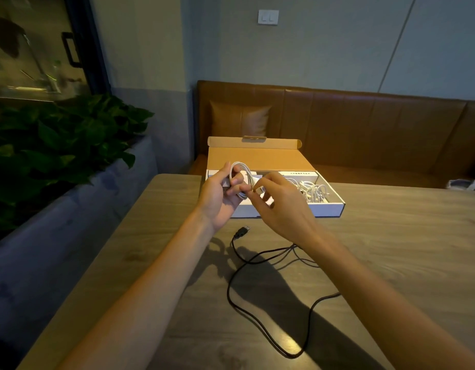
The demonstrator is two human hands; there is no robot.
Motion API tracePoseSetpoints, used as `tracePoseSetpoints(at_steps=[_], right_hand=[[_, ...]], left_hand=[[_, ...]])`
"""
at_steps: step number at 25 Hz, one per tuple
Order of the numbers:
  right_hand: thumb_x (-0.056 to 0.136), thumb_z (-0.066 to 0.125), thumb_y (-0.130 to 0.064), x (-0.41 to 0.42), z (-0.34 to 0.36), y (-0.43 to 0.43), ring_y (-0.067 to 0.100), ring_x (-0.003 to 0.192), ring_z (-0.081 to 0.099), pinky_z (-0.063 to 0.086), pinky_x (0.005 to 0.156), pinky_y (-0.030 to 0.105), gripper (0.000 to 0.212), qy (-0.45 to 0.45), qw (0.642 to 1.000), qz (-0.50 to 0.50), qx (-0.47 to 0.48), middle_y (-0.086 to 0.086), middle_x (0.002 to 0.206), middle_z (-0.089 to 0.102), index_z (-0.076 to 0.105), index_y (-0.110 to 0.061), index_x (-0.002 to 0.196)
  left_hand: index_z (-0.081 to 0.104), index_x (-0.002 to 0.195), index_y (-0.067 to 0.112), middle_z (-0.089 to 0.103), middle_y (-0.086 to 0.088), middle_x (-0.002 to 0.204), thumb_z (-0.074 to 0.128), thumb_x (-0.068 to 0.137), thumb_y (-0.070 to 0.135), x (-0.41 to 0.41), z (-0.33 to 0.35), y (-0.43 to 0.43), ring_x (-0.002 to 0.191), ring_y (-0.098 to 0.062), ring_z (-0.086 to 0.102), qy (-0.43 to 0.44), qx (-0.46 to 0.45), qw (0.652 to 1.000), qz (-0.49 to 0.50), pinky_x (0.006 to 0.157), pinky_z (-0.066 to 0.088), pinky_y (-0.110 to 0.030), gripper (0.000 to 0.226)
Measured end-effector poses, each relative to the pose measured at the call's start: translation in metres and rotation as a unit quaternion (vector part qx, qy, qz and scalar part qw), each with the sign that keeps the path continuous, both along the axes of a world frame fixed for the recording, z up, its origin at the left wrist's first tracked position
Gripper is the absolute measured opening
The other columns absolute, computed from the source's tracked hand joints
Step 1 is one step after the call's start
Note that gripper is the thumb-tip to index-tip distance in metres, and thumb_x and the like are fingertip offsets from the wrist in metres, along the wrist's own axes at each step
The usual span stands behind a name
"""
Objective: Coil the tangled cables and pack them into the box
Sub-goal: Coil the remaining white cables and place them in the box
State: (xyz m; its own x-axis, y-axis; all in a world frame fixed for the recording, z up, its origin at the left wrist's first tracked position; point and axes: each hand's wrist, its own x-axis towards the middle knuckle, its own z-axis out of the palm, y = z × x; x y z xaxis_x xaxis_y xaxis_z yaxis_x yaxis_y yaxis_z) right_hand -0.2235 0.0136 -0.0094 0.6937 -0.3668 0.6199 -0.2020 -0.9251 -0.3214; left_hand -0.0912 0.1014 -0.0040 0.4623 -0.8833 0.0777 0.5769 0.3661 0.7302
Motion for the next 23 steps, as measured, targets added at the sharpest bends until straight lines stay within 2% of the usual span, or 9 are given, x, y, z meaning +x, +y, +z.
tracePoseSetpoints(at_steps=[3,6,8,10,12,15,19,22,23], right_hand=[[0.097,0.06,-0.037,0.001,-0.002,-0.006,0.012,0.09,0.061,0.056,0.068,0.022,0.027,-0.02,0.987,0.099,0.127,0.002,0.111,0.057,0.066,-0.012,0.103],[0.093,0.067,-0.031,0.002,-0.001,-0.005,0.022,0.092,0.071,0.063,0.075,0.032,0.029,-0.058,0.943,0.143,0.295,0.01,0.108,0.067,0.067,-0.002,0.099],[0.089,0.073,-0.022,0.0,0.002,-0.006,0.025,0.09,0.074,0.063,0.077,0.037,0.025,-0.085,0.905,0.147,0.39,0.014,0.105,0.07,0.066,0.001,0.094],[0.087,0.075,-0.014,-0.002,0.002,-0.009,0.023,0.088,0.073,0.063,0.076,0.034,0.018,-0.108,0.876,0.144,0.447,0.015,0.106,0.07,0.063,-0.002,0.091],[0.087,0.076,-0.011,-0.002,0.002,-0.012,0.023,0.083,0.071,0.061,0.072,0.03,0.015,-0.122,0.872,0.117,0.46,0.016,0.103,0.069,0.065,-0.002,0.092],[0.087,0.076,-0.01,-0.002,0.004,-0.014,0.022,0.075,0.069,0.061,0.067,0.028,0.013,-0.135,0.891,0.067,0.429,0.016,0.094,0.07,0.068,-0.003,0.093],[0.091,0.071,-0.008,0.001,0.004,-0.011,0.02,0.076,0.07,0.06,0.069,0.03,0.007,-0.12,0.908,0.047,0.399,0.014,0.09,0.069,0.064,-0.008,0.092],[0.092,0.068,-0.009,0.002,0.0,-0.009,0.025,0.083,0.071,0.061,0.072,0.035,0.017,-0.106,0.93,0.003,0.352,0.012,0.09,0.07,0.053,-0.017,0.09],[0.092,0.067,-0.007,0.002,0.0,-0.007,0.024,0.084,0.071,0.061,0.068,0.031,0.022,-0.105,0.931,-0.004,0.351,0.01,0.092,0.07,0.048,-0.019,0.095]], left_hand=[[0.056,0.081,0.012,0.041,0.001,0.063,0.041,0.107,0.032,0.0,0.001,0.001,0.053,-0.01,0.041,0.028,0.004,1.0,-0.01,0.058,0.045,-0.021,0.036],[0.058,0.079,0.012,0.042,0.002,0.06,0.045,0.106,0.036,-0.003,-0.002,0.001,0.049,-0.008,0.042,0.029,0.015,0.999,0.0,0.067,0.049,-0.024,0.038],[0.061,0.081,0.013,0.045,0.001,0.061,0.046,0.105,0.039,-0.004,-0.003,0.0,0.051,-0.009,0.046,-0.009,0.033,0.999,0.007,0.074,0.048,-0.025,0.038],[0.062,0.085,0.012,0.05,-0.004,0.069,0.045,0.105,0.039,-0.004,-0.002,0.0,0.058,-0.011,0.051,-0.102,0.065,0.992,0.032,0.072,0.049,-0.024,0.038],[0.062,0.088,0.011,0.055,-0.008,0.079,0.041,0.106,0.04,-0.002,0.0,-0.001,0.068,-0.012,0.056,-0.255,0.116,0.956,0.082,0.075,0.053,-0.025,0.04],[0.062,0.09,0.015,0.059,-0.006,0.084,0.037,0.107,0.041,0.001,-0.004,-0.004,0.075,-0.012,0.058,-0.448,0.163,0.865,0.155,0.072,0.051,-0.027,0.04],[0.057,0.082,0.018,0.055,-0.009,0.077,0.037,0.107,0.042,0.001,-0.005,-0.007,0.072,-0.019,0.051,-0.506,0.147,0.83,0.182,0.065,0.043,-0.036,0.04],[0.059,0.084,0.015,0.057,-0.005,0.071,0.04,0.105,0.045,0.0,-0.007,-0.012,0.067,-0.017,0.051,-0.602,0.16,0.755,0.205,0.06,0.041,-0.041,0.042],[0.058,0.082,0.015,0.055,-0.001,0.068,0.04,0.106,0.043,-0.002,-0.008,-0.013,0.065,-0.013,0.05,-0.613,0.159,0.746,0.206,0.059,0.038,-0.038,0.041]])
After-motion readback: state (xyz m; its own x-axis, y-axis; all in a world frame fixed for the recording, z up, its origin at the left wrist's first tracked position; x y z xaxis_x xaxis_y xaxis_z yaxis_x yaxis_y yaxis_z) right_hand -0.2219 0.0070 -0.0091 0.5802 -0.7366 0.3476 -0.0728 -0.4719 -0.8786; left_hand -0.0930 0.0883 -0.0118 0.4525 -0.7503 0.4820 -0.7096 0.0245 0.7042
